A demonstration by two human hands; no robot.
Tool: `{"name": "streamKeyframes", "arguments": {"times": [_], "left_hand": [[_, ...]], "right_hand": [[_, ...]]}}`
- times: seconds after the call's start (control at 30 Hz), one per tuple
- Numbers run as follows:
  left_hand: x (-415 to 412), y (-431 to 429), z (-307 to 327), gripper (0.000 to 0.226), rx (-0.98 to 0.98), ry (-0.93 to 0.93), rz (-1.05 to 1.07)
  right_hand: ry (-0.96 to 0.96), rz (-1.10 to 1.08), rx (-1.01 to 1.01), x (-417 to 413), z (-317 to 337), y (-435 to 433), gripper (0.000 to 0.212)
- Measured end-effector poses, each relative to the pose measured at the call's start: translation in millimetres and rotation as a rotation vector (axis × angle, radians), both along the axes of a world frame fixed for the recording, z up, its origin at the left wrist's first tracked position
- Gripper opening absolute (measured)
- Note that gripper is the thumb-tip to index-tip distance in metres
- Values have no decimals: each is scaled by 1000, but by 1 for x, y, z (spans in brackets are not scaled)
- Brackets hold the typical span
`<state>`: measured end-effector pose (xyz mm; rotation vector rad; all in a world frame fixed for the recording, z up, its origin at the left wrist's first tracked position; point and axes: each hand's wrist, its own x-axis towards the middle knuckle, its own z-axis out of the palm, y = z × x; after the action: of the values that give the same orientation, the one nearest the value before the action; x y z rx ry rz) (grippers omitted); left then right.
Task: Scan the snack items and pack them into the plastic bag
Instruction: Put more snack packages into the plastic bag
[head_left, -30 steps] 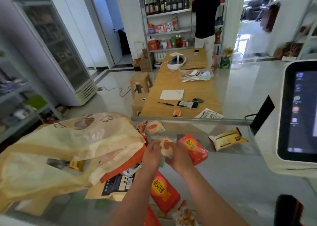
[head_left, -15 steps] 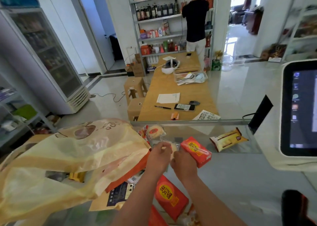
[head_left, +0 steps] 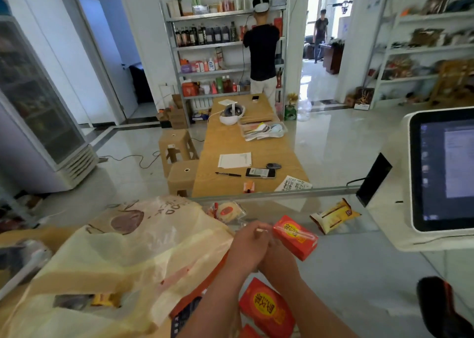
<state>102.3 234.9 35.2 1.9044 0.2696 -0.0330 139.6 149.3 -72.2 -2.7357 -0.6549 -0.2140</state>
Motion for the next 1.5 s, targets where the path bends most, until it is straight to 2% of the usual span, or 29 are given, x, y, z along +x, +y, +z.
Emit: {"name": "streamKeyframes", "arguments": {"times": [0.17, 0.2, 0.3, 0.33, 0.43, 0.47, 0.5, 0.53, 0.63, 0.77, 0.9, 1.03, 1.13, 1.23, 1.3, 1.37, 1.5], "left_hand": [[0, -4, -1, 31, -12, -16, -40], [-1, -3, -1, 33, 8, -18, -42], [-4, -1, -4, 34, 21, -45, -59], [-5, 0, -4, 35, 16, -45, -63], [-4, 1, 0, 36, -6, -75, -71], [-3, 0, 2, 34, -13, -94, -74], [-3, -3, 5, 33, -12, -120, -69], [0, -5, 5, 32, -7, -150, -60], [3, -14, 11, 28, 1, -233, -45], [0, -24, 19, 12, -16, -304, -35], [1, -38, 11, 36, -56, -230, -97], [-4, -67, 0, 62, -166, -145, -57], [-16, -88, 10, 34, -372, 47, -145], [-22, -111, 14, 45, -553, 195, -242], [-24, -131, 17, 39, -645, 165, -191], [-25, -151, 21, 31, -695, 129, -112], [-27, -179, 25, 30, -694, 67, -31]], "right_hand": [[31, -38, 30, -2, -4, -3, 43], [16, -55, 9, -2, -4, -3, 41], [85, -147, 117, 5, -9, -2, 31], [14, -181, 92, 6, -10, -4, 34], [-13, -145, 22, 11, -10, -14, 22], [-38, -128, 40, 10, -9, -19, 30], [-34, -127, 77, 8, -3, -24, 34], [-41, -150, 127, 4, 6, -27, 30], [-119, -204, 292, -10, 36, -38, 3], [-61, -277, 534, -30, 71, -58, 11], [-79, -347, 744, -51, 102, -83, 25], [-2, -416, 919, -61, 121, -110, 21], [41, -444, 1046, -68, 135, -128, 11], [71, -509, 1173, -72, 148, -148, 4], [149, -546, 1272, -73, 155, -162, 4], [225, -555, 1329, -73, 158, -178, 14], [406, -496, 1362, -75, 152, -215, 18]]}}
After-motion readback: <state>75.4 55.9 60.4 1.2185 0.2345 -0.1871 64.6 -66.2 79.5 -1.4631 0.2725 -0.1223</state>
